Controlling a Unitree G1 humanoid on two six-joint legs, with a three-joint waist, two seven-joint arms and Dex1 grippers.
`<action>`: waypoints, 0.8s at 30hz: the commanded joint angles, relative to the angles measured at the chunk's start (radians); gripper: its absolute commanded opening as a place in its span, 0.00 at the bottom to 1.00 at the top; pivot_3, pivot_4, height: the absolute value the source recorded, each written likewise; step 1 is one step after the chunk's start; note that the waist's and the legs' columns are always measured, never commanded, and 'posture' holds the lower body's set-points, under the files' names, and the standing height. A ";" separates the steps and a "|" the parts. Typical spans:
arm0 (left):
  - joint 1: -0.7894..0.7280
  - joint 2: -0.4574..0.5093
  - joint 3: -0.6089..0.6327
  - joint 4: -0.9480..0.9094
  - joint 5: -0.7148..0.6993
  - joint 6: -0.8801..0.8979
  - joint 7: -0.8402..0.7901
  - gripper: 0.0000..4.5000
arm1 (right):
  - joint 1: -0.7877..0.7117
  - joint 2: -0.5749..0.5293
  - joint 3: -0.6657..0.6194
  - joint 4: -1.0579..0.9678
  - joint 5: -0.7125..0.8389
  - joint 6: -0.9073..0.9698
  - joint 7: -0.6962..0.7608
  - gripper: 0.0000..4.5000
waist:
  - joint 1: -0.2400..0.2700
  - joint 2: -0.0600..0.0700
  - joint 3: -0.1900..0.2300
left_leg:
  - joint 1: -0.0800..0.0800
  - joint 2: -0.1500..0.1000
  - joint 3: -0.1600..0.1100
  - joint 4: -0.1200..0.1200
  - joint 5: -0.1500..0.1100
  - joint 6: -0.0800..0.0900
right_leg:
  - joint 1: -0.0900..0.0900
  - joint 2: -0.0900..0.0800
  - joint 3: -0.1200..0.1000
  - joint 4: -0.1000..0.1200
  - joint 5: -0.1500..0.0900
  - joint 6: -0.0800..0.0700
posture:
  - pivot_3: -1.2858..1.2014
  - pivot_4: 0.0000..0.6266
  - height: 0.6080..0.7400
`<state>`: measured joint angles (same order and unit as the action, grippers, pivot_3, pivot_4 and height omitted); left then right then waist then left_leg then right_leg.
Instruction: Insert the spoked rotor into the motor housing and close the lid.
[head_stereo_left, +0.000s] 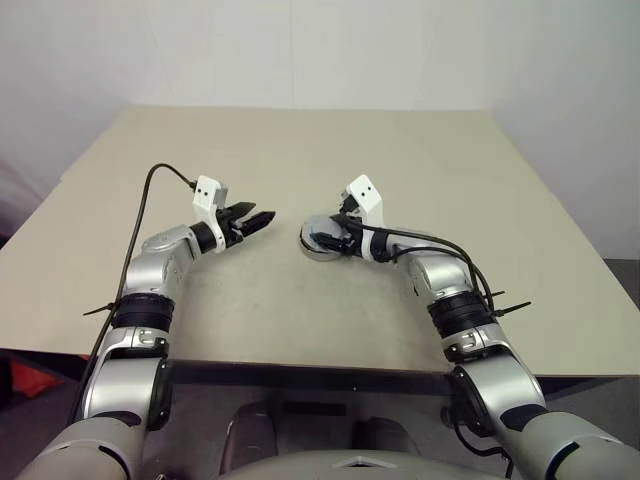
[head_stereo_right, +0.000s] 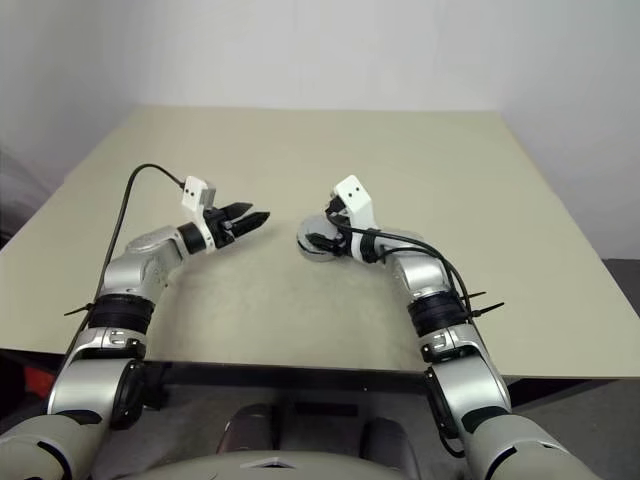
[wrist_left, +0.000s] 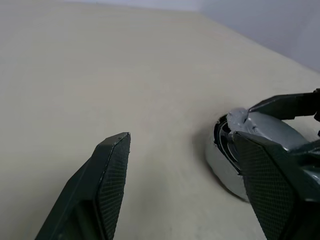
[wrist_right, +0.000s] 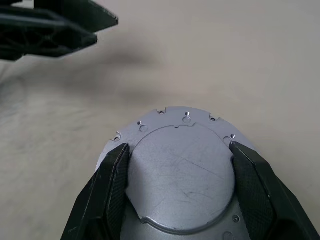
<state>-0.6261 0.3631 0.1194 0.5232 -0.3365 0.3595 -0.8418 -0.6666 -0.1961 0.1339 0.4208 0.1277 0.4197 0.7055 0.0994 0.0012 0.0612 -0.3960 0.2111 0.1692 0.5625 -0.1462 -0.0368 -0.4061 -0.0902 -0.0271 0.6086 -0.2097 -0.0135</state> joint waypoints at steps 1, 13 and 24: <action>-0.015 0.005 0.008 -0.024 -0.011 -0.005 0.000 0.77 | -0.044 0.004 -0.025 -0.025 0.009 -0.025 -0.022 0.68 | 0.000 0.000 0.000 | -0.003 0.000 0.000 0.000 0.000 0.001 | -0.002 0.000 -0.001 0.000 0.000 0.000 | 0.52 0.00 1.00; -0.008 0.015 0.015 -0.032 -0.013 -0.003 0.000 0.77 | -0.017 -0.008 0.014 0.067 -0.023 -0.067 -0.001 0.68 | -0.001 0.000 0.000 | 0.002 0.001 0.000 0.003 0.000 0.000 | 0.003 0.000 -0.001 0.001 0.000 0.000 | 0.52 0.00 1.00; 0.003 0.015 0.014 -0.040 -0.015 0.000 0.001 0.77 | -0.054 0.026 -0.013 0.163 -0.026 -0.087 -0.068 0.68 | -0.003 0.000 0.000 | 0.011 0.001 0.001 0.002 0.000 0.000 | 0.010 0.000 0.001 0.002 0.000 0.000 | 0.52 0.00 1.00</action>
<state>-0.6177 0.3669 0.1204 0.5213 -0.3366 0.3602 -0.8412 -0.7017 -0.1732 0.1346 0.5653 0.1079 0.3355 0.6579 0.0965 0.0012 0.0613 -0.3848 0.2123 0.1699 0.5644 -0.1464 -0.0368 -0.3960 -0.0905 -0.0264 0.6107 -0.2098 -0.0136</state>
